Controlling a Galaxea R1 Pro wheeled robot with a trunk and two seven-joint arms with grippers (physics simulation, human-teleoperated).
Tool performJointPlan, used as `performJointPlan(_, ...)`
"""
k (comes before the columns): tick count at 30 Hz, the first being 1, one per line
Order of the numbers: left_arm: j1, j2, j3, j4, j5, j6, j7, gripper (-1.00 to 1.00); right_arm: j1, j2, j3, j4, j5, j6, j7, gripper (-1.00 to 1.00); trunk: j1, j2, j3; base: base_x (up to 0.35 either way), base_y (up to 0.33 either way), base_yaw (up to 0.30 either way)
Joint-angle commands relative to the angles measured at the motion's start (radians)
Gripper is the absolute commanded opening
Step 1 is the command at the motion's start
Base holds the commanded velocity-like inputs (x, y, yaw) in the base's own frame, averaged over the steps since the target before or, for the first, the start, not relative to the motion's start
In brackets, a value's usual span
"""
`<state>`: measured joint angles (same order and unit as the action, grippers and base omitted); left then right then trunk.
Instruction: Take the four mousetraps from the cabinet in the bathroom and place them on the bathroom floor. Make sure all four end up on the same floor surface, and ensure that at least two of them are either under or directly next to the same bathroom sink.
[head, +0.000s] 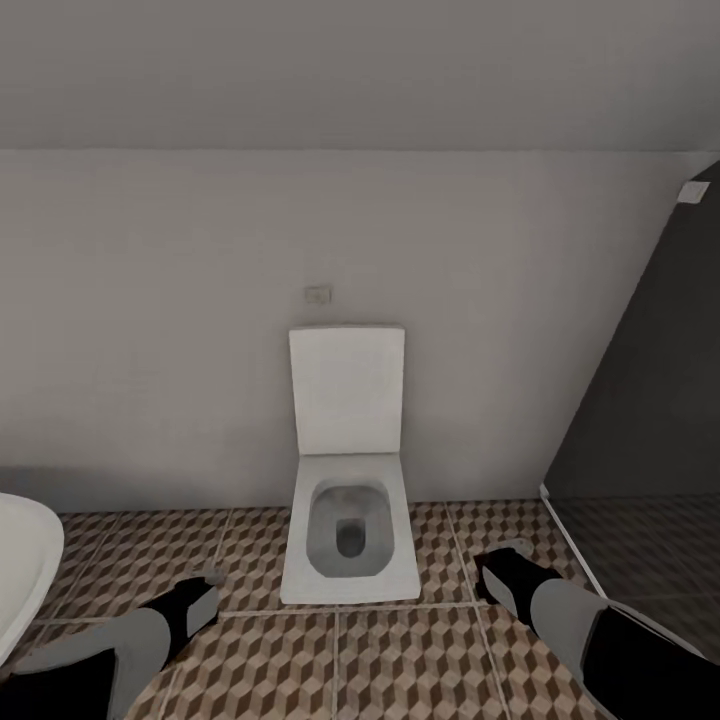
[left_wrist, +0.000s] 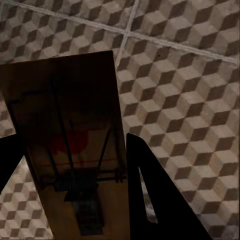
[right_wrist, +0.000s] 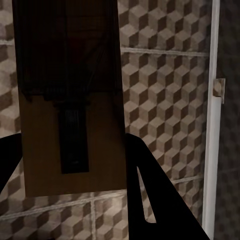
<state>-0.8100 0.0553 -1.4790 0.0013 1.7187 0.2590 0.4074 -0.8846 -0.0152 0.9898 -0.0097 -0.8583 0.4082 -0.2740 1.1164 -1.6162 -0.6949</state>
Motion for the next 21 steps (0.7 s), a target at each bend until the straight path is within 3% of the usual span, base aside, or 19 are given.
performJointPlan(1, -0.002, 0.002, -0.007, -0.001, 0.004, -0.02, 0.002, -1.0, -0.001, -0.001, 0.009, -0.001, -0.012, 0.003, -0.004, -1.0, 0.0, 0.0, -0.001, 0.0, 0.0, 0.0)
performJointPlan(7, -0.003, 0.003, -0.006, -0.004, 0.004, -0.062, 0.001, -1.0, 0.0, -0.001, 0.008, -0.001, -0.012, 0.003, -0.003, -1.0, 0.0, 0.0, -0.001, 0.0, 0.0, 0.0)
performJointPlan(10, -0.003, 0.001, -0.006, -0.004, 0.005, -0.065, 0.001, -1.0, 0.0, 0.0, 0.009, -0.001, -0.012, 0.003, -0.002, -1.0, -0.012, 0.021, 0.009, 0.0, 0.0, 0.0)
performJointPlan(18, -0.003, 0.0, -0.005, -0.004, 0.005, -0.067, 0.001, -1.0, -0.002, -0.003, 0.009, -0.001, -0.011, 0.001, 0.001, -1.0, -0.012, 0.021, 0.009, 0.0, 0.0, 0.0)
performJointPlan(21, -0.003, 0.001, -0.005, -0.004, 0.006, -0.067, 0.002, -1.0, -0.002, -0.002, 0.009, -0.001, -0.01, 0.0, 0.001, -1.0, 0.0, 0.0, -0.001, 0.0, 0.0, 0.0)
